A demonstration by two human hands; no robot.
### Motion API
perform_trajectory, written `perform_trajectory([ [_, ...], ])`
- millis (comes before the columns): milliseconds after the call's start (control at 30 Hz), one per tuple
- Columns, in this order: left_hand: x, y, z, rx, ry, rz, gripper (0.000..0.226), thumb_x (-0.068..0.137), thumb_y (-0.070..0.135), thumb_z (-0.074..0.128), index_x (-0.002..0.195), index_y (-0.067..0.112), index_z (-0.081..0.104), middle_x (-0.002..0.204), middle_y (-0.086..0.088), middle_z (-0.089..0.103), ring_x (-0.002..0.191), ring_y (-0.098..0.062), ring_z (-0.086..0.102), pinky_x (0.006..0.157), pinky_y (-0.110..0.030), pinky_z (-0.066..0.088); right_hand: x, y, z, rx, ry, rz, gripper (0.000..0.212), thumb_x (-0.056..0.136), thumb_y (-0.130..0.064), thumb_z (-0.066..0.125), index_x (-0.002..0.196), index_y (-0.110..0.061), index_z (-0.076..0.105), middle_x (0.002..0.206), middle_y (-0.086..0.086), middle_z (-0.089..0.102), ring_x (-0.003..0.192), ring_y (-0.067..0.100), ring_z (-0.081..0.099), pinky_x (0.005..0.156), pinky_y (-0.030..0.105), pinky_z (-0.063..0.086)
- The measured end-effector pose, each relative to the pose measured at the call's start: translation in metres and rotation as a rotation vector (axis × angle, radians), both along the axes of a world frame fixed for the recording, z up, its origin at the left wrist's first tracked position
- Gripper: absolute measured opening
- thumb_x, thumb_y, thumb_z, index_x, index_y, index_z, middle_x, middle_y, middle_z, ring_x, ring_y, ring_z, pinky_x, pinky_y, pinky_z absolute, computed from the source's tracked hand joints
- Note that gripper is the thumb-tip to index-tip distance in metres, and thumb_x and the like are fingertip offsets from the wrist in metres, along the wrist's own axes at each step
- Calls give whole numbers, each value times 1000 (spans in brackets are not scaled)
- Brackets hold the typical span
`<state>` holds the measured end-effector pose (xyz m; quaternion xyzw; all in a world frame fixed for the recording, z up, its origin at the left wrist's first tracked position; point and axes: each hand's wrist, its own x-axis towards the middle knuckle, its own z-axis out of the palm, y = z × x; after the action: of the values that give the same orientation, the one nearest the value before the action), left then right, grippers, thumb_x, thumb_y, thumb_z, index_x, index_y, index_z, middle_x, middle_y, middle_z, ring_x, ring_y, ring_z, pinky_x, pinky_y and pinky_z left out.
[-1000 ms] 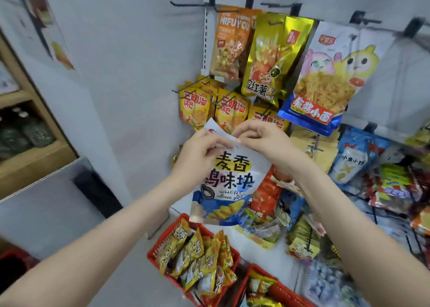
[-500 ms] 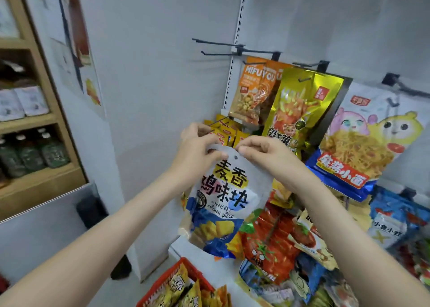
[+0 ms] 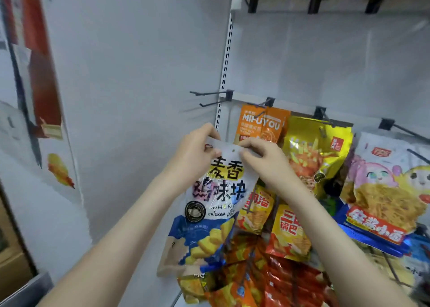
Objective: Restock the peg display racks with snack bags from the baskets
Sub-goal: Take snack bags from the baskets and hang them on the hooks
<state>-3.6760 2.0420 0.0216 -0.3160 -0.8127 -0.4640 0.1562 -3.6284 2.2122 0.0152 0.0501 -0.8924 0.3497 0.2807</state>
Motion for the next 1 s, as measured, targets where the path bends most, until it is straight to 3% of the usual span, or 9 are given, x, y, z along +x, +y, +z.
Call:
perform_trajectory([
  [67,-17,-3,2,46,-34,-13,13,87,6,64,92,15,55,82,4,57,59,-5,45,51,-10,36,-20,-6,-1,-53,-8,11,10,89,-13,60,86,-20,67,85,-11,67,82,0,57,76,24,44],
  [233,-56,0,8,185,-129,-36,15,84,11,69,82,20,57,77,10,56,69,-7,51,54,-13,35,-54,-16,4,-159,26,-58,12,91,-21,61,80,-21,67,81,-7,68,83,11,62,80,37,48],
  [367,-78,-1,13,368,-170,-52,12,87,32,67,87,25,58,72,8,59,65,-1,54,58,-14,41,-74,-21,17,-159,81,-108,14,93,-24,58,82,-19,65,81,-6,66,83,13,61,80,40,48],
  [467,-95,1,10,292,-224,27,18,89,40,63,97,23,65,88,6,69,82,-13,64,69,-27,49,-85,-23,25,-197,90,-126,15,94,-25,56,86,-16,66,84,-3,65,85,14,59,79,35,47],
  [533,-102,4,8,274,-244,39,12,92,33,61,91,23,67,85,5,70,82,-17,65,68,-28,48,-91,-22,29,-196,68,-133,14,94,-24,57,87,-17,67,85,-2,66,86,13,60,78,32,47],
  [667,-107,6,4,400,-354,-13,10,92,23,61,88,18,68,83,-2,73,78,-22,70,76,-43,57,-99,-21,32,-175,-29,-106,13,95,-20,55,88,-19,67,88,-2,68,86,14,62,76,30,50],
  [800,-111,1,-1,435,-395,-17,7,92,18,62,93,14,68,87,-4,72,83,-26,70,78,-46,57,-104,-23,31,-163,-54,-72,12,95,-17,55,95,-20,67,86,-9,66,76,0,59,58,7,45],
  [1000,-111,-11,-2,507,-369,17,8,90,23,65,84,17,65,83,-4,72,78,-27,70,73,-46,57,-113,-29,37,-101,-54,-70,16,95,-16,56,103,-15,69,89,-11,64,82,3,61,67,12,48],
])
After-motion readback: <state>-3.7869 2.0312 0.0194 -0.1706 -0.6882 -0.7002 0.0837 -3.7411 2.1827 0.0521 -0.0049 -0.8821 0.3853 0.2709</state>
